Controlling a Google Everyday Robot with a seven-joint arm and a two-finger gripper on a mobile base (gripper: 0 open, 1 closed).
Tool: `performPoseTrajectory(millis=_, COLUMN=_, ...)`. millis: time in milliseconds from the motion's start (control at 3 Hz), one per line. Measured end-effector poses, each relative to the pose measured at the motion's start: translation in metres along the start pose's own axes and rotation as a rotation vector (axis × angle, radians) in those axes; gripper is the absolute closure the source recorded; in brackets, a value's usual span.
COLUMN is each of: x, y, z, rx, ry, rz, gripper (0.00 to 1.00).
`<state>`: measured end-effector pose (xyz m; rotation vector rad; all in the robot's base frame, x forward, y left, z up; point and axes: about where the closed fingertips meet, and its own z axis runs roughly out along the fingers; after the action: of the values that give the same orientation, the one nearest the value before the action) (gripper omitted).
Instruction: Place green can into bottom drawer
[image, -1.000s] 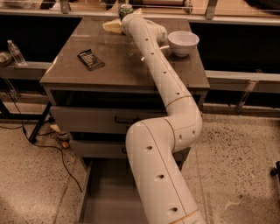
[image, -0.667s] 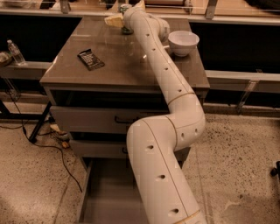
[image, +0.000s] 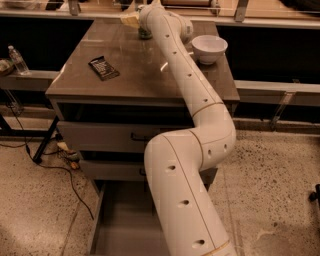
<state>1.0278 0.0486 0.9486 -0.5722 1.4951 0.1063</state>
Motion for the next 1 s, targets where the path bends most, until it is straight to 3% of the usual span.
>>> performPoseTrajectory(millis=333, x=0.004, y=-0.008, z=-0.003, rx=0.013, ry=0.022, rz=-0.009, gripper=0.41)
performPoseTrajectory(millis=667, x=0.006, y=-0.015, z=-0.007, rx=0.025, ry=0.039, rz=-0.022, gripper=0.42)
performPoseTrajectory(millis=1000, x=0.012, y=-0.023, z=-0.011, rx=0.035, ry=0.07, rz=-0.04, gripper=0.19)
